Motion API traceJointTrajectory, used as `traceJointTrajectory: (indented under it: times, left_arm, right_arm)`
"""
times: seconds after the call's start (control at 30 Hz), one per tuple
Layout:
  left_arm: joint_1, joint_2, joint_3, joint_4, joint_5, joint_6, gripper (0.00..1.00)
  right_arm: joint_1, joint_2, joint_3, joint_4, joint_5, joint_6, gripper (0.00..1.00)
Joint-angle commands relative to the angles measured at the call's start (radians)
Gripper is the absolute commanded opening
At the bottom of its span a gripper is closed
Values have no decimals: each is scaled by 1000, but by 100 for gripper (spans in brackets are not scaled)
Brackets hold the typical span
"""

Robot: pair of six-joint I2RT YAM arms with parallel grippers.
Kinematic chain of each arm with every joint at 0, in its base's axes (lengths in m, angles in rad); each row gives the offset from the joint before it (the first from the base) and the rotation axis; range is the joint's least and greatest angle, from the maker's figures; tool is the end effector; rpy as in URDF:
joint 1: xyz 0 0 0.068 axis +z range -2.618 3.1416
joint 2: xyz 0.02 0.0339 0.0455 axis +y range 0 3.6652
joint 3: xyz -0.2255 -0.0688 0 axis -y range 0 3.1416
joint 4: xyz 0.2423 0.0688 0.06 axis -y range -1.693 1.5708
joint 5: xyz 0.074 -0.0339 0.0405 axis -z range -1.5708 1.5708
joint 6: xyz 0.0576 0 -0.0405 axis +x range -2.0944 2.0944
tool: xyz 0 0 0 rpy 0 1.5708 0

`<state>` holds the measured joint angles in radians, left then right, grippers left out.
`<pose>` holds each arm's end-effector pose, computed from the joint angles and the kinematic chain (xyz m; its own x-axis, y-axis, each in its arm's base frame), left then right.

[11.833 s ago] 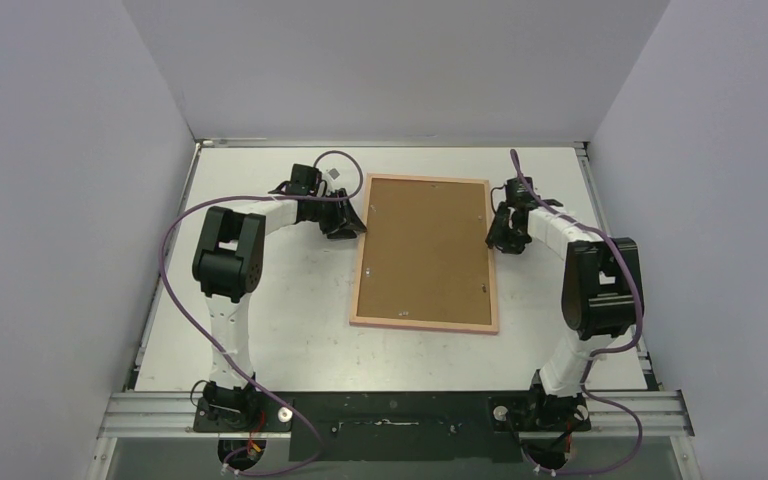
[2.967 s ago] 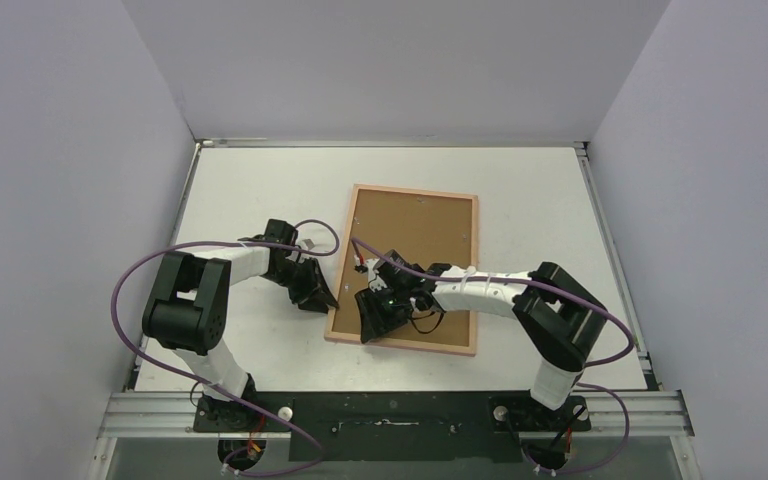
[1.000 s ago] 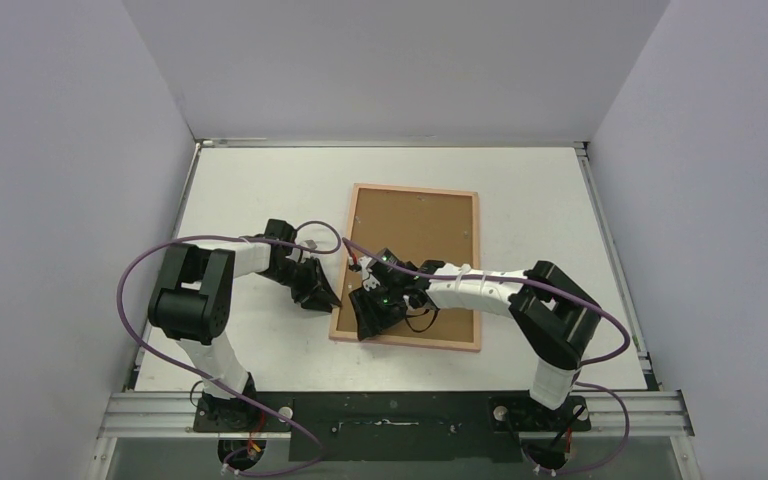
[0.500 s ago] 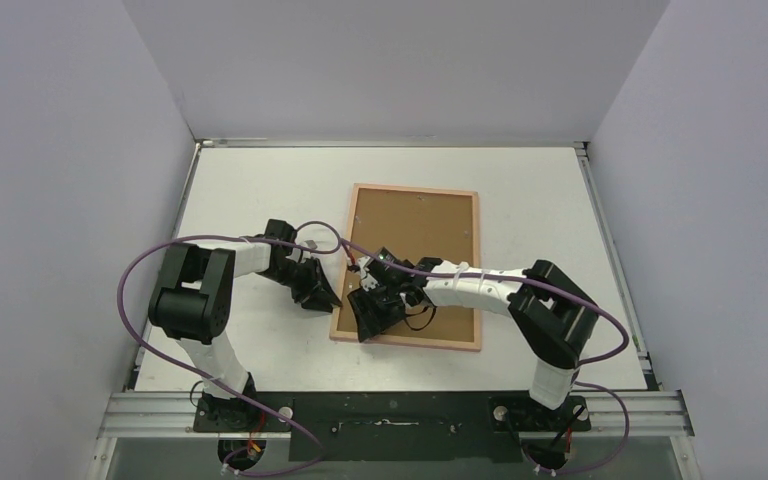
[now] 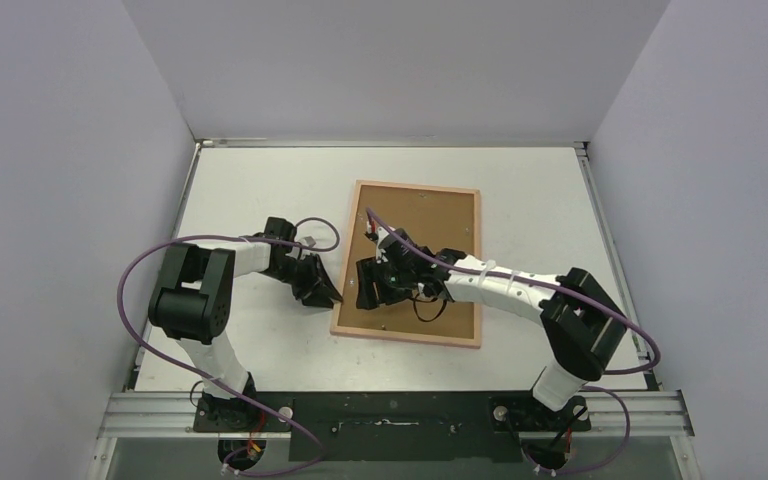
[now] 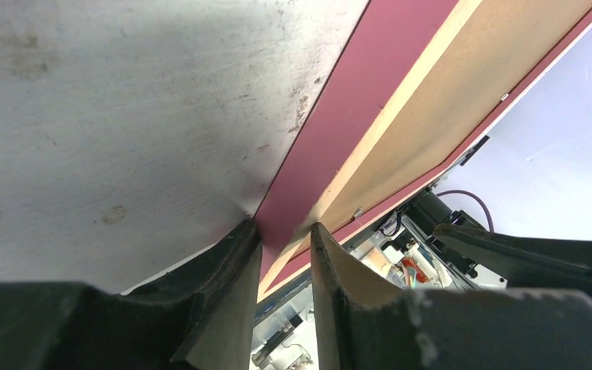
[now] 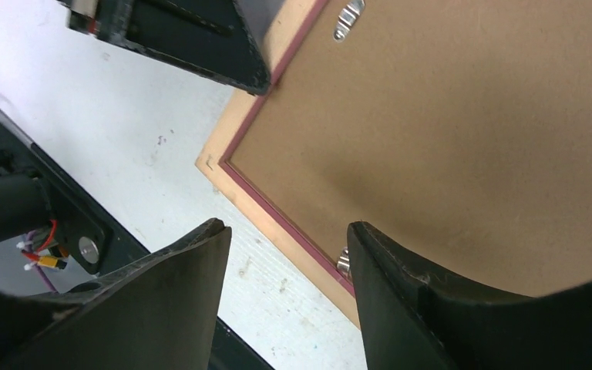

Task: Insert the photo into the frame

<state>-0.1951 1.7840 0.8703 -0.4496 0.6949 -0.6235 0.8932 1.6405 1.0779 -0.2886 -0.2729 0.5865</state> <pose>0.2750 -0.0919 0.0630 -0.9419 -0.2710 0.1986 -0.3346 0.7018 -0.6290 0.2123 0.2886 0.1626 -0.8696 -0.2305 -0.4367 -0.4567 0.7118 0.5336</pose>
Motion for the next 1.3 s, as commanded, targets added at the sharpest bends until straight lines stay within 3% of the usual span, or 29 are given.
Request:
traceJointTrajectory:
  times: [0.0,0.13,0.37,0.57,0.73,0.9,1.27]
  left_arm:
    - [10,-6,-7,133,-51,-32,28]
    - [10,-4,-44,196,-18,-81,27]
    - [7,-23,-93,211,-23,-94,24]
    - [8,-50,-107,188,-36,-68,23]
    - [12,-61,-20,112,-59,2,35]
    - [15,-20,70,86,-69,39,40]
    - [16,47,59,135,-28,40,27]
  right_arm:
    - [3,11,1,20,81,55,59]
    - [2,74,30,56,158,148,57]
    - [-17,158,44,173,212,302,44]
    - [-45,216,65,222,257,393,45]
    - [-71,262,79,277,236,421,48]
    - [-76,327,101,342,183,455,44]
    - [-76,368,79,403,111,542,40]
